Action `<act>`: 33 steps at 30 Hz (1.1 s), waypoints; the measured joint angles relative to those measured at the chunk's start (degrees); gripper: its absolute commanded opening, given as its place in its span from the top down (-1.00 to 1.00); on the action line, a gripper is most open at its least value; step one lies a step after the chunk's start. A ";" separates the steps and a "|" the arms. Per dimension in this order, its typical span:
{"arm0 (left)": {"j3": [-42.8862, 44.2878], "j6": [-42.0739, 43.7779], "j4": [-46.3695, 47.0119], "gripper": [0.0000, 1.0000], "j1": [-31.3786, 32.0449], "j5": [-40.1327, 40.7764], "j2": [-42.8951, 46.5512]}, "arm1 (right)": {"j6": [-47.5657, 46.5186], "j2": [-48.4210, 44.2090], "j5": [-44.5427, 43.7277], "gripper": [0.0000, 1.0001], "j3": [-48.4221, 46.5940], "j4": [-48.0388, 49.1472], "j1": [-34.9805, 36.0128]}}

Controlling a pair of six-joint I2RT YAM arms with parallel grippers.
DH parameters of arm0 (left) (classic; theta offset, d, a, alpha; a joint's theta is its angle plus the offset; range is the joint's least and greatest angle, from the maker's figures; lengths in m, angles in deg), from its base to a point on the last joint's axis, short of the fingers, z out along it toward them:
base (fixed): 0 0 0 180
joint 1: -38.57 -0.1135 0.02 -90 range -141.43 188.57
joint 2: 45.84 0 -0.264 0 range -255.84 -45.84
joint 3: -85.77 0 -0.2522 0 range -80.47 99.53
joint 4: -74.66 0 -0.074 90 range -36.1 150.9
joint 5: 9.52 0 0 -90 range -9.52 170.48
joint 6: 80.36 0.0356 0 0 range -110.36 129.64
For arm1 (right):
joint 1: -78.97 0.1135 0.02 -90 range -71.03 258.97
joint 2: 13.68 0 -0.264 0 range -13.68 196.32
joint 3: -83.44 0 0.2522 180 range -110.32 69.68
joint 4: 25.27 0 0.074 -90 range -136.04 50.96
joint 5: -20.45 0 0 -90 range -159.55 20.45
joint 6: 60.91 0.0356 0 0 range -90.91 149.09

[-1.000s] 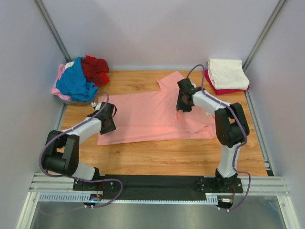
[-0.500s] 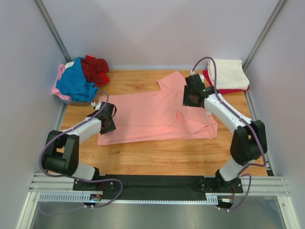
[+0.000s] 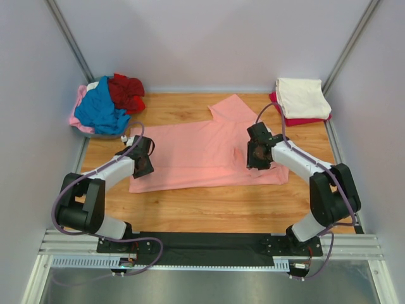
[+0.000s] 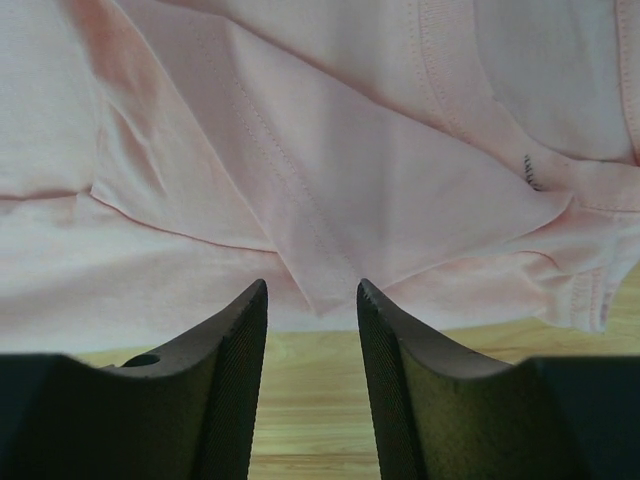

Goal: Fold and stack the t-shirts
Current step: Fold the tshirt

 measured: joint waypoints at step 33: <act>0.00 -0.44 -0.02 0.10 0.00 0.22 0.00 | -1.57 9.16 -12.44 0.99 -11.87 -4.72 -0.11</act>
